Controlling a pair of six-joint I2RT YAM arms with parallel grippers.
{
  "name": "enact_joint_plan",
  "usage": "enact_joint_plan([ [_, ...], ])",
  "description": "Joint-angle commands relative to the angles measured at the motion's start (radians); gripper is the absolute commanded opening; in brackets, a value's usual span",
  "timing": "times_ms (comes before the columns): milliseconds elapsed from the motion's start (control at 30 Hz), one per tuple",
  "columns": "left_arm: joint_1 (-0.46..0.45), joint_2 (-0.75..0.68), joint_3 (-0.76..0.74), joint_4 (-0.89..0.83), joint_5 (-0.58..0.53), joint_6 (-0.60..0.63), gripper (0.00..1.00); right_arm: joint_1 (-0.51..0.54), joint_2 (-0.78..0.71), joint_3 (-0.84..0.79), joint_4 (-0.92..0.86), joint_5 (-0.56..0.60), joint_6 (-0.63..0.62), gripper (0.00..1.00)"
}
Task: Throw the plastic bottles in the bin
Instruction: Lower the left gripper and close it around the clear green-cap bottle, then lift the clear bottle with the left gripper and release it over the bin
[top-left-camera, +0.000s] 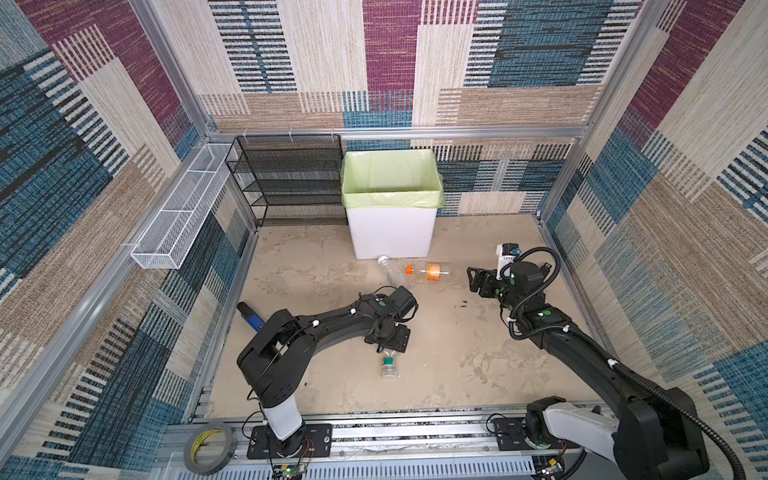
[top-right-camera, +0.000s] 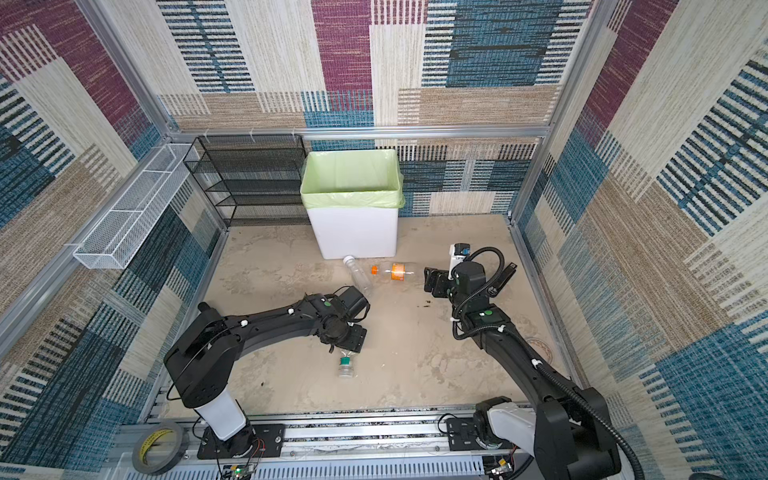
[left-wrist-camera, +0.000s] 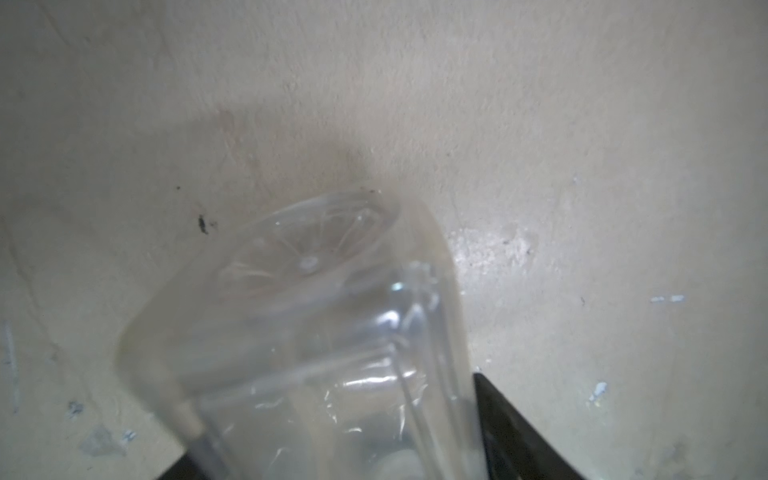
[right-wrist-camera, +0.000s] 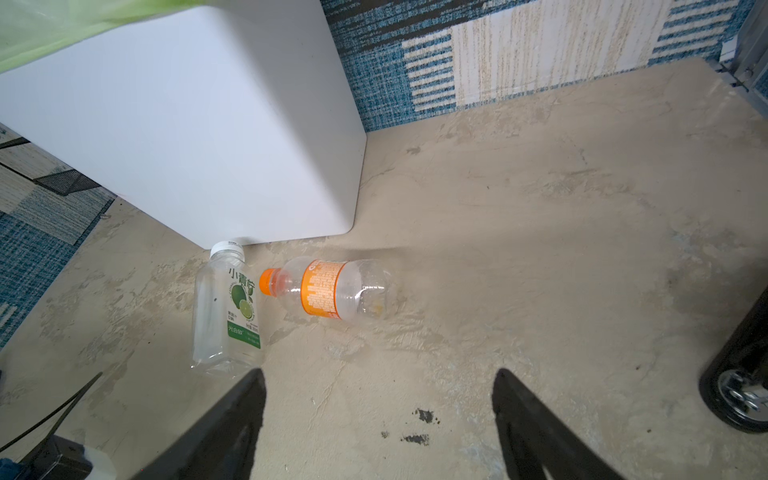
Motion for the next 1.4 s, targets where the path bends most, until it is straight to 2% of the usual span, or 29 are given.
enact_joint_plan([
  [0, 0.000, -0.024, -0.013, 0.018, -0.027, -0.004, 0.68, 0.000, -0.002, 0.006, 0.019, 0.012, 0.009, 0.85],
  [100, 0.000, -0.045, -0.031, 0.033, -0.032, -0.001, 0.61, 0.000, 0.007, 0.010, 0.019, 0.008, 0.012, 0.84],
  [333, 0.000, -0.140, -0.079, 0.109, -0.040, 0.022, 0.59, 0.000, 0.033, 0.021, 0.010, 0.007, 0.005, 0.84],
  [567, 0.001, -0.424, -0.151, 0.296, -0.149, 0.163, 0.59, 0.000, 0.073, 0.021, -0.002, -0.003, -0.022, 0.83],
  [767, -0.003, -0.689, -0.268, 0.734, -0.255, 0.453, 0.59, 0.000, 0.078, 0.037, 0.007, -0.015, -0.020, 0.82],
  [867, -0.004, -0.745, -0.306, 1.027, -0.235, 0.622, 0.58, 0.000, 0.074, 0.050, 0.010, -0.018, -0.017, 0.81],
  [1000, -0.012, -0.735, -0.272, 1.327, -0.149, 0.813, 0.58, 0.001, 0.057, 0.058, 0.014, -0.016, -0.010, 0.80],
  [1167, -0.017, -0.693, -0.249, 1.655, -0.014, 0.943, 0.57, 0.002, 0.016, 0.043, 0.031, -0.006, -0.008, 0.80],
  [1300, -0.018, -0.628, -0.174, 1.795, 0.060, 1.020, 0.55, 0.002, -0.017, 0.048, 0.026, 0.010, -0.023, 0.80],
  [1367, -0.016, -0.559, -0.088, 1.830, 0.074, 1.026, 0.53, 0.002, -0.034, 0.046, 0.039, 0.015, -0.026, 0.80],
])
